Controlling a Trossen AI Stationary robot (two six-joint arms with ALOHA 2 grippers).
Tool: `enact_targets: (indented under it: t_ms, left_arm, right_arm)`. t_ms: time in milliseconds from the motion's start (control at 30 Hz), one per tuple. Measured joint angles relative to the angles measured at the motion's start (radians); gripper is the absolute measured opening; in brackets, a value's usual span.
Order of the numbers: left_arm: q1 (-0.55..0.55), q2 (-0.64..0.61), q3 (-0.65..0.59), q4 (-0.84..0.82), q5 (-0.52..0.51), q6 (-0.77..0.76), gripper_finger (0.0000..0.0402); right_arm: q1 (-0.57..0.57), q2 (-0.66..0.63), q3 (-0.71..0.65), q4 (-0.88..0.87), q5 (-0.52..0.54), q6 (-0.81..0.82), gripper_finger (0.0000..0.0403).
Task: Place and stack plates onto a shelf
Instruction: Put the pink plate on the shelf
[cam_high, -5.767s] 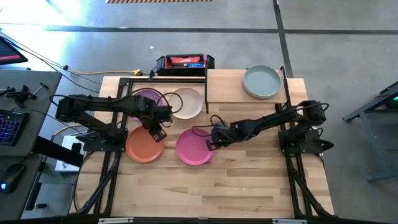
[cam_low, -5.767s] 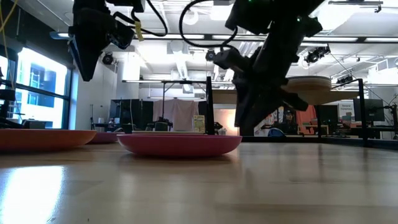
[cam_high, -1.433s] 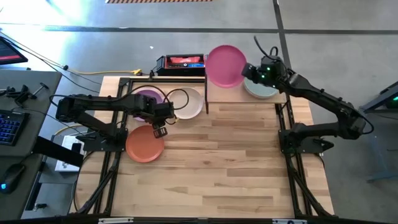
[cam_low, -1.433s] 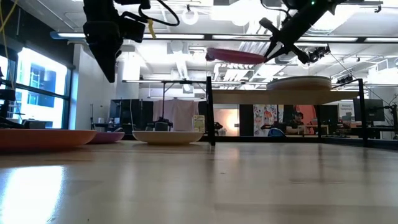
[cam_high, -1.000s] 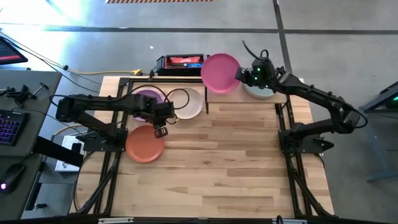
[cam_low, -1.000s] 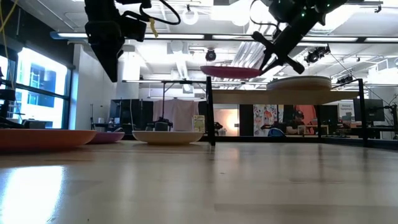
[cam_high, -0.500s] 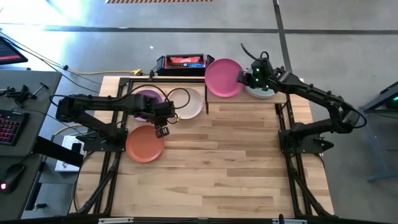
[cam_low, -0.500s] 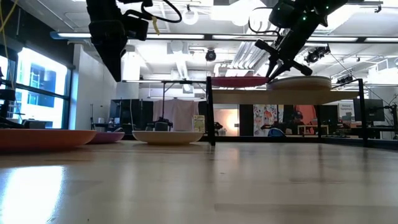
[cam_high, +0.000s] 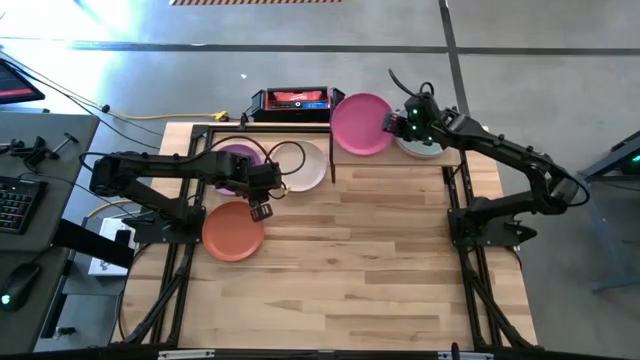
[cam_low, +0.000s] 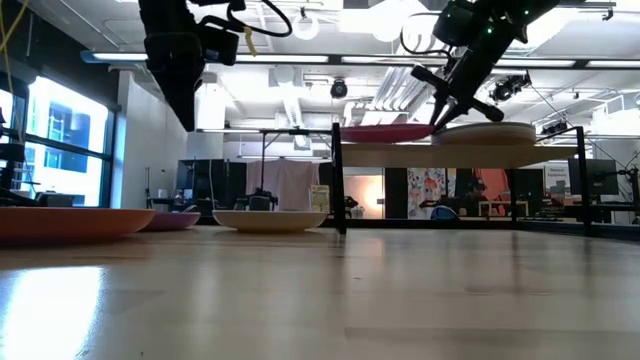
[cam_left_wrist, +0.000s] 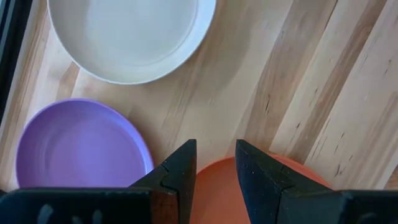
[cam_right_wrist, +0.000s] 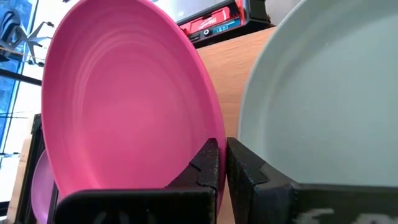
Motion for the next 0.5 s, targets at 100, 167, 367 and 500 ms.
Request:
enact_targets:
  t_ms: [100, 167, 367, 500]
  left_arm:
    - [0.0, 0.0, 0.0, 0.0, 0.0, 0.0, 0.0099]
    - [0.0, 0.0, 0.0, 0.0, 0.0, 0.0, 0.0099]
    - [0.0, 0.0, 0.0, -0.002, 0.0, 0.0, 0.0099]
    - [0.0, 0.0, 0.0, -0.002, 0.0, 0.0, 0.0099]
  right_arm:
    - [-0.007, 0.0, 0.0, -0.011, 0.003, -0.003, 0.0]
    - [-0.015, -0.001, 0.002, -0.031, 0.002, -0.003, 0.0]
    - [-0.028, -0.001, 0.002, -0.04, -0.028, -0.021, 0.0]
    - [-0.028, 0.0, 0.001, -0.017, -0.028, -0.018, 0.0]
